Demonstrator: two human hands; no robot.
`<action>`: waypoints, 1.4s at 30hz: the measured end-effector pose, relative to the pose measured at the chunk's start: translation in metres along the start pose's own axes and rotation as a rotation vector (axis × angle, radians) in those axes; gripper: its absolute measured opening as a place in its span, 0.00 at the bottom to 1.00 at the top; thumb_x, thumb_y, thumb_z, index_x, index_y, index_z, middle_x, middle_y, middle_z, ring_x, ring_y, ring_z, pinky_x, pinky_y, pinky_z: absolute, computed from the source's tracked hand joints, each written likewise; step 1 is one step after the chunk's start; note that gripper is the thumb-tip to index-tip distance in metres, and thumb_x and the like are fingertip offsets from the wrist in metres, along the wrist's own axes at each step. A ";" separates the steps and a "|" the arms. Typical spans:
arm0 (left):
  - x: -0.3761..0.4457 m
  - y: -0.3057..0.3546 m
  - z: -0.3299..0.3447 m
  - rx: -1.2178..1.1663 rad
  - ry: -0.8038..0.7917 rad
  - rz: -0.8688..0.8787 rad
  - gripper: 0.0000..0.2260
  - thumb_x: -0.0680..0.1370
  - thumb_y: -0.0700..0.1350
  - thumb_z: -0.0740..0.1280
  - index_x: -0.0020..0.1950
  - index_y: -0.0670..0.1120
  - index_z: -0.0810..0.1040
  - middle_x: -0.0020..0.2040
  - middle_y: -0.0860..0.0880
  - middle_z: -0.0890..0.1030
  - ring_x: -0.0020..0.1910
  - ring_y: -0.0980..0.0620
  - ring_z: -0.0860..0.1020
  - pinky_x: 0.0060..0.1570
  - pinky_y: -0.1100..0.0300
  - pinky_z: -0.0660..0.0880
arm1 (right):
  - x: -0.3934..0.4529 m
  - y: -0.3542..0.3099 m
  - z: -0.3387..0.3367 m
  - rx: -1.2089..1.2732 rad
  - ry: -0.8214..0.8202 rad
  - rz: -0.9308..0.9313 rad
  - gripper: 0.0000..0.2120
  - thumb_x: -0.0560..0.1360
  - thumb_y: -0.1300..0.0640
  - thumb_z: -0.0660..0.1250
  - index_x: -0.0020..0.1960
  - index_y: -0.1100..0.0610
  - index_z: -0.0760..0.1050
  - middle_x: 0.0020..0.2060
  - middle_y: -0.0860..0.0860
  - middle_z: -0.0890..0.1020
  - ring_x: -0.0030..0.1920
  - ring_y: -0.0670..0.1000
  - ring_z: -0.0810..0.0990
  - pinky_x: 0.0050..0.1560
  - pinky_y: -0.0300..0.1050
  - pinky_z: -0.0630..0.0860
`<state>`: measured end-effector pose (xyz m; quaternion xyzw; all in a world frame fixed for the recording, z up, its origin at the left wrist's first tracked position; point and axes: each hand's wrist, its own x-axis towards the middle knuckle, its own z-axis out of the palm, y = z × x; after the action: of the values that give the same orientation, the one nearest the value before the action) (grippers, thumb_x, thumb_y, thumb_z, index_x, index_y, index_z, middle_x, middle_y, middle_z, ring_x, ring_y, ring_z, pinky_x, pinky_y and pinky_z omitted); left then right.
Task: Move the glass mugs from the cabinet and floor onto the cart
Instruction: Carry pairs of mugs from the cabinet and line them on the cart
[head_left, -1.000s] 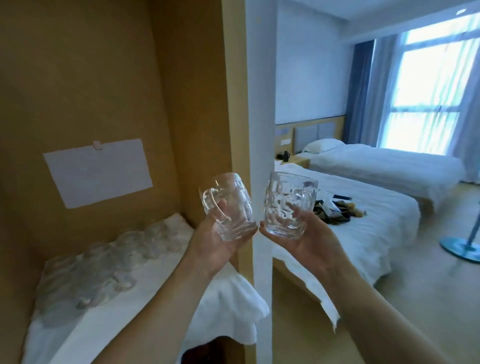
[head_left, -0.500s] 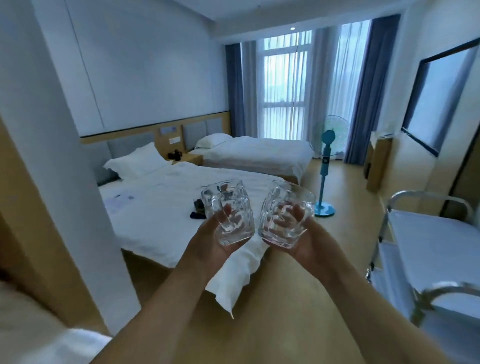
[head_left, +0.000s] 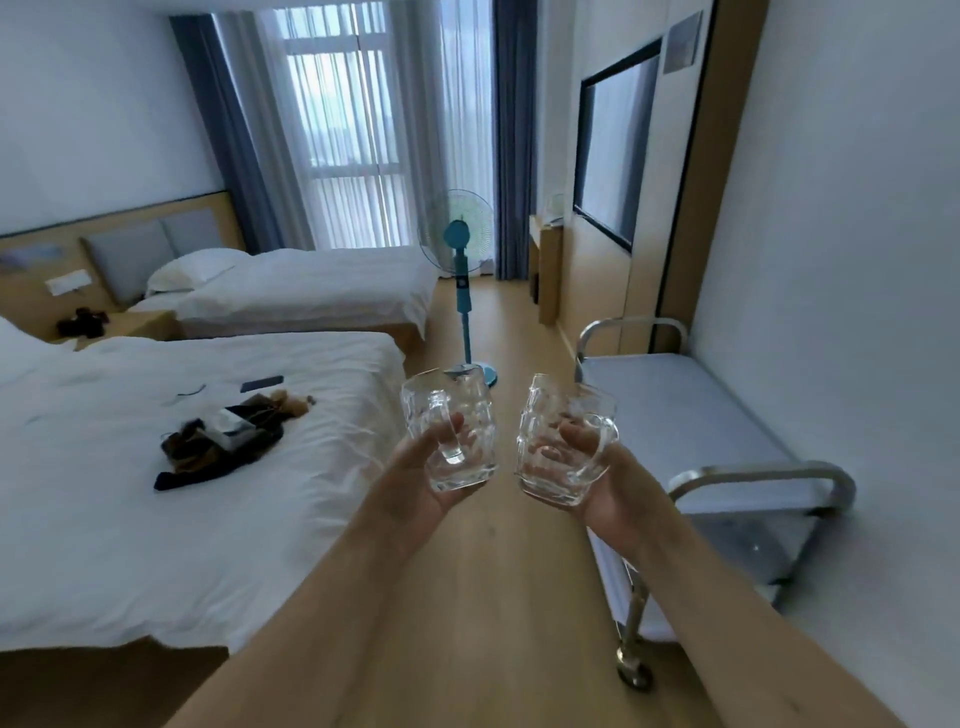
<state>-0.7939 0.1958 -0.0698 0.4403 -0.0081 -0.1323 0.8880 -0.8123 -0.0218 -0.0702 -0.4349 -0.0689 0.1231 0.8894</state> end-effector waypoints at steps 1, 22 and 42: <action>0.016 -0.002 -0.002 -0.005 -0.025 -0.022 0.32 0.67 0.46 0.81 0.69 0.41 0.76 0.70 0.37 0.74 0.70 0.37 0.73 0.64 0.39 0.74 | 0.005 -0.002 -0.004 -0.027 0.021 -0.015 0.45 0.62 0.55 0.82 0.74 0.63 0.68 0.63 0.64 0.76 0.64 0.66 0.75 0.63 0.63 0.75; 0.282 0.042 -0.035 -0.074 -0.433 -0.403 0.12 0.66 0.46 0.81 0.47 0.48 0.87 0.56 0.43 0.83 0.54 0.43 0.81 0.73 0.39 0.63 | 0.177 -0.013 -0.030 -0.120 0.308 -0.268 0.24 0.61 0.50 0.82 0.55 0.57 0.84 0.53 0.58 0.83 0.55 0.60 0.83 0.56 0.57 0.80; 0.543 0.020 0.036 0.011 -0.363 -0.422 0.25 0.75 0.49 0.72 0.69 0.41 0.76 0.64 0.39 0.78 0.62 0.39 0.75 0.70 0.39 0.67 | 0.375 -0.118 -0.223 -0.058 0.335 -0.289 0.16 0.81 0.55 0.63 0.64 0.61 0.78 0.58 0.60 0.81 0.58 0.61 0.81 0.60 0.61 0.78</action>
<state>-0.2696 0.0481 -0.0875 0.4062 -0.0759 -0.3910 0.8224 -0.3821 -0.1561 -0.1077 -0.4601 0.0148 -0.0817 0.8840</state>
